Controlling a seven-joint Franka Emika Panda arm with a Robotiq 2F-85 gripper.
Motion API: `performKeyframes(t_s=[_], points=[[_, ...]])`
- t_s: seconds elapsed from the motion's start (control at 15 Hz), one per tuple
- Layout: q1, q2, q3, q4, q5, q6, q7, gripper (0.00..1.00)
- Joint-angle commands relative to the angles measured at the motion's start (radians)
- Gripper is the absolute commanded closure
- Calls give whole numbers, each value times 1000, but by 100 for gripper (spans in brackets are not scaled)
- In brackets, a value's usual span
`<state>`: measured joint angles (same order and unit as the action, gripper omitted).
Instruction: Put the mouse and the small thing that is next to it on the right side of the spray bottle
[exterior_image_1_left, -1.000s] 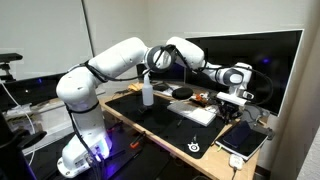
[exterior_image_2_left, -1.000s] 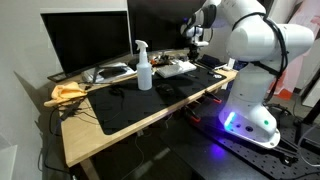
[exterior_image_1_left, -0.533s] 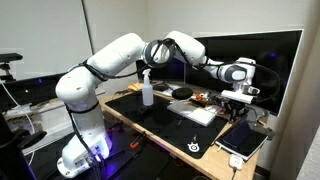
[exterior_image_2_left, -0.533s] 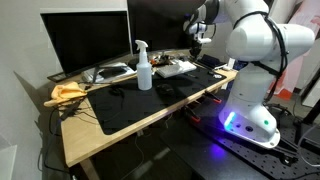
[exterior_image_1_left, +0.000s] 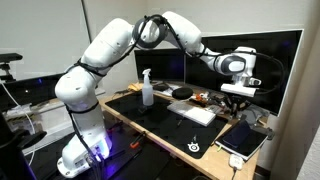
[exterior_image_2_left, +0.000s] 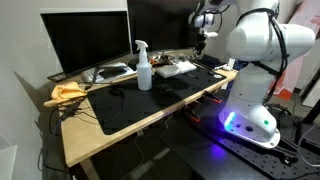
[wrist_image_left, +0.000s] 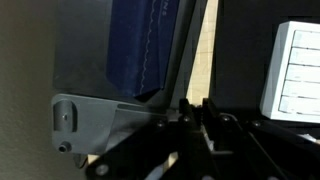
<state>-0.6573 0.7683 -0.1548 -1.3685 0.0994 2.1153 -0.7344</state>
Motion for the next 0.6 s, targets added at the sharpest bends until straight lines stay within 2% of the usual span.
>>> performKeyframes(t_s=[0.0, 0.2, 0.53], points=[[15, -175, -1, -240, -9, 44, -49, 96], [28, -271, -4, -365, -27, 41, -41, 96], [84, -429, -27, -594, -48, 105, -7, 96]])
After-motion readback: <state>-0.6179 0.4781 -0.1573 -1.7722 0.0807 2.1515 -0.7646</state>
